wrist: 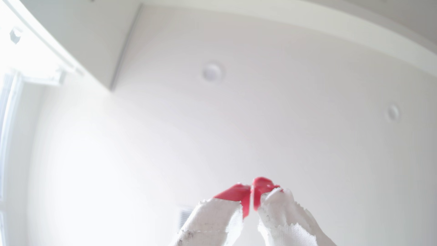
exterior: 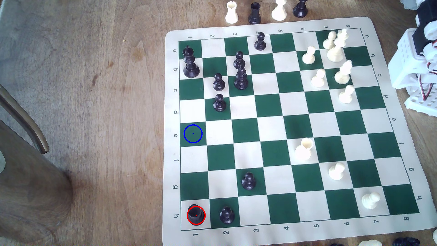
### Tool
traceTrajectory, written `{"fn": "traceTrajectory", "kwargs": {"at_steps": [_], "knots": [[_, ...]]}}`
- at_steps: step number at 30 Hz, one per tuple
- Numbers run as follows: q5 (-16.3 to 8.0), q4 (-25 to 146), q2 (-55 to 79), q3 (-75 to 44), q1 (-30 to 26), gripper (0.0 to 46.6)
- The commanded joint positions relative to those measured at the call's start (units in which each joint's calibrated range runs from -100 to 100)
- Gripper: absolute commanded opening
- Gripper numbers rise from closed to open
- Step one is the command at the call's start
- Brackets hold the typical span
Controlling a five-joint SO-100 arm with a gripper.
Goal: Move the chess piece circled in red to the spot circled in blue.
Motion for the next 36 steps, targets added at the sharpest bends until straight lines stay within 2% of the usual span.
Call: {"fn": "traceTrajectory", "kwargs": {"at_steps": [1, 7, 19, 25, 30, 34, 36], "knots": [[-0.3, -1.3, 0.1, 1.0, -1.1, 0.2], [-0.1, 2.2, 0.1, 1.0, -1.8, 0.2], [0.0, 33.2, 0.1, -8.3, -5.5, 0.2], [-0.3, 48.0, 0.1, -10.8, -5.5, 0.2], [-0.2, 66.9, 0.1, -18.0, -5.5, 0.2], [-0.4, 73.6, 0.1, -19.0, -5.5, 0.2], [-0.4, 79.8, 0.2, -19.0, -7.8, 0.2]]}}
